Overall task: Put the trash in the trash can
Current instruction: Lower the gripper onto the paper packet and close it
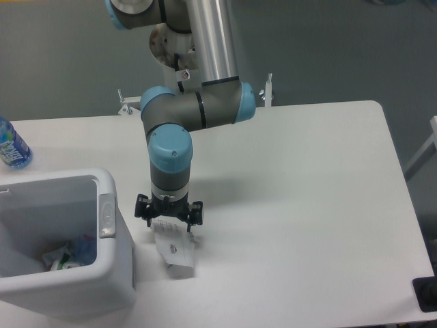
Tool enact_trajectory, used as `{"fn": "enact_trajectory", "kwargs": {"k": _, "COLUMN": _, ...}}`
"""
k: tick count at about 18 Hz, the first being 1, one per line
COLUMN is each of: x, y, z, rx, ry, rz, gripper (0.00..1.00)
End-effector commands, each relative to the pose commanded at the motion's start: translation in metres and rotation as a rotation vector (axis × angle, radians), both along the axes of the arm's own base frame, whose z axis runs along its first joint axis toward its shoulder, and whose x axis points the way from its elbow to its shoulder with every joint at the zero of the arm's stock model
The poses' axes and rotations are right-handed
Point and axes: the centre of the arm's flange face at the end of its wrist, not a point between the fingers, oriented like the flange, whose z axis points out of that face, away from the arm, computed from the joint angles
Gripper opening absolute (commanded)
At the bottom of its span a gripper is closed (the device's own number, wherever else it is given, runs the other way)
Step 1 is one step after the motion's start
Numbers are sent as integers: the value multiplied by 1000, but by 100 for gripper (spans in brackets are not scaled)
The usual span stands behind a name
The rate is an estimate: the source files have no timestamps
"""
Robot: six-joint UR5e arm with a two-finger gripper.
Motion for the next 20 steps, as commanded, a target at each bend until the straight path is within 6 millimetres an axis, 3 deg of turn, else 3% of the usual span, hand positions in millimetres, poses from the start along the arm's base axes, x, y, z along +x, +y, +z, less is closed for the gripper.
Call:
{"fn": "enact_trajectory", "kwargs": {"k": 10, "x": -8, "y": 20, "z": -10, "rx": -26, "ry": 43, "rz": 23, "gripper": 100}}
{"fn": "enact_trajectory", "kwargs": {"k": 20, "x": -22, "y": 25, "z": -29, "rx": -78, "ry": 85, "rz": 28, "gripper": 100}}
